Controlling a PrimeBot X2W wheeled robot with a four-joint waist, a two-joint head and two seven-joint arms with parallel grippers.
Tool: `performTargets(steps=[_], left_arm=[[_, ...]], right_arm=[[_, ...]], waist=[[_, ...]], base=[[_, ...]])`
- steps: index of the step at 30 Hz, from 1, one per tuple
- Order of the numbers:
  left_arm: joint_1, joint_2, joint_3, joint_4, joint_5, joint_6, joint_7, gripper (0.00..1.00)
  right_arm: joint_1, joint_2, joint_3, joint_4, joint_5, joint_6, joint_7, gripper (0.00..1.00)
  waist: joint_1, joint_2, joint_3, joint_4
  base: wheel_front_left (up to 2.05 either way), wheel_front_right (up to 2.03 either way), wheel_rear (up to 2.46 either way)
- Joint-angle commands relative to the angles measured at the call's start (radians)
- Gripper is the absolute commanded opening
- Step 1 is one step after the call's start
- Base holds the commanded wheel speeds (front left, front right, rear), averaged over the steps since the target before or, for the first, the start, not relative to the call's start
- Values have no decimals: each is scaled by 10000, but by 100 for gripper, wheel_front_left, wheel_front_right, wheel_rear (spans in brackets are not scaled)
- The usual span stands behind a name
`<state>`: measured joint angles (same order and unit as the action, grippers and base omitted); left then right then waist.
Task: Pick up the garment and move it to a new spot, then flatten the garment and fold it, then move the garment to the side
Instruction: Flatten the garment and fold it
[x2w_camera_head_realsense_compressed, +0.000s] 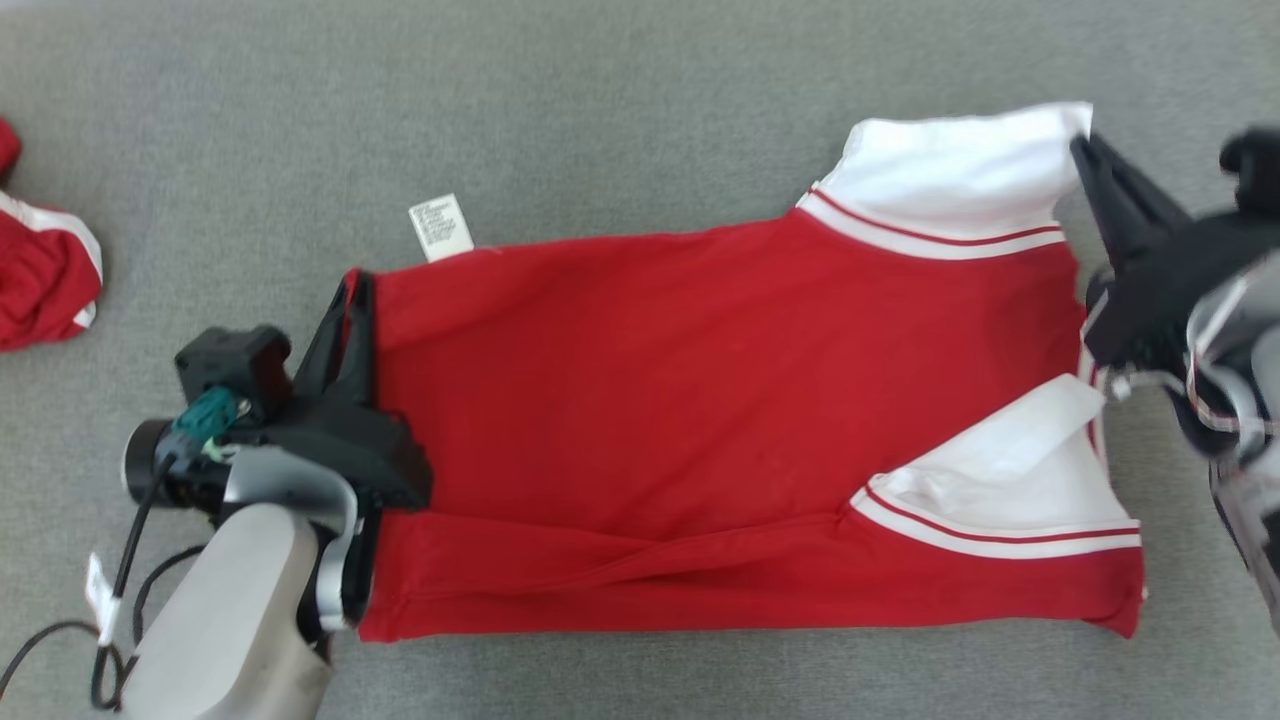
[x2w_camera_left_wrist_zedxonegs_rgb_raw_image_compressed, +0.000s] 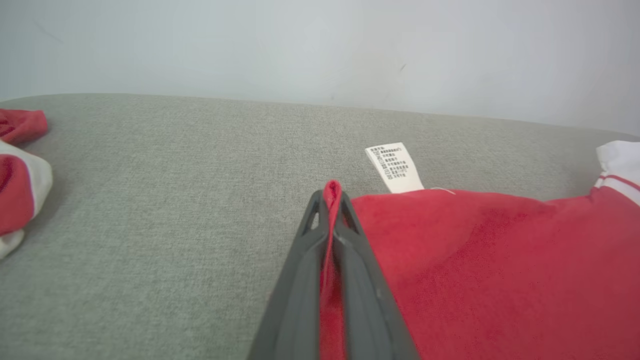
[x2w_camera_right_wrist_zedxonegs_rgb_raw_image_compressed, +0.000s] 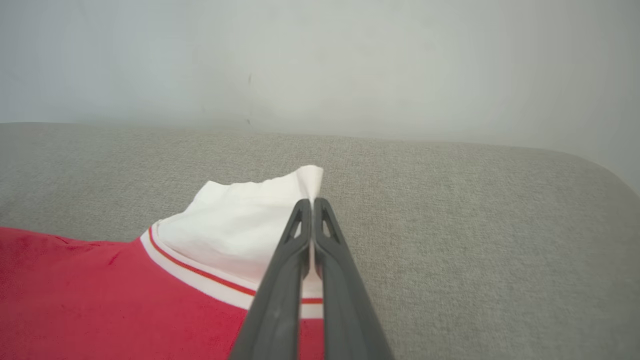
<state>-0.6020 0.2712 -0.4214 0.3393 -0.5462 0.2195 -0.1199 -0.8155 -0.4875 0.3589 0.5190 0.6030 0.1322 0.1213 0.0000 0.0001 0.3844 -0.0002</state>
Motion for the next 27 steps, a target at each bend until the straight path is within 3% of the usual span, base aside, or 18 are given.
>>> performTargets(steps=[1, 5, 12, 26, 27], left_arm=[[227, 98, 54, -2, -8, -27, -182, 0], [659, 235, 121, 92, -74, -32, -477, 0], [1680, 371, 142, 334, -295, -1, -763, 0], [2707, 334, 167, 754, -492, -96, -1119, 0], [2742, 303, 146, 773, -474, -107, -1152, 5]], right_arm=[[447, -170, -50, -321, 119, -25, -133, 0], [1535, -328, -237, -1367, 291, -23, -251, 0], [3723, -490, -597, -2843, 378, -23, 498, 0], [6384, 313, -1646, -4607, 64, -23, 1993, 0], [6533, 371, -1755, -4691, -2, -23, 2137, 0]], waist=[[0, -1, -322, -194], [0, -1, -581, -325], [0, -1, -1082, -541], [0, -1, -1693, -547], [0, -1, -1723, -547]], base=[[0, 0, 0], [0, 0, 0], [0, 0, 0], [0, 0, 0], [0, 0, 0]])
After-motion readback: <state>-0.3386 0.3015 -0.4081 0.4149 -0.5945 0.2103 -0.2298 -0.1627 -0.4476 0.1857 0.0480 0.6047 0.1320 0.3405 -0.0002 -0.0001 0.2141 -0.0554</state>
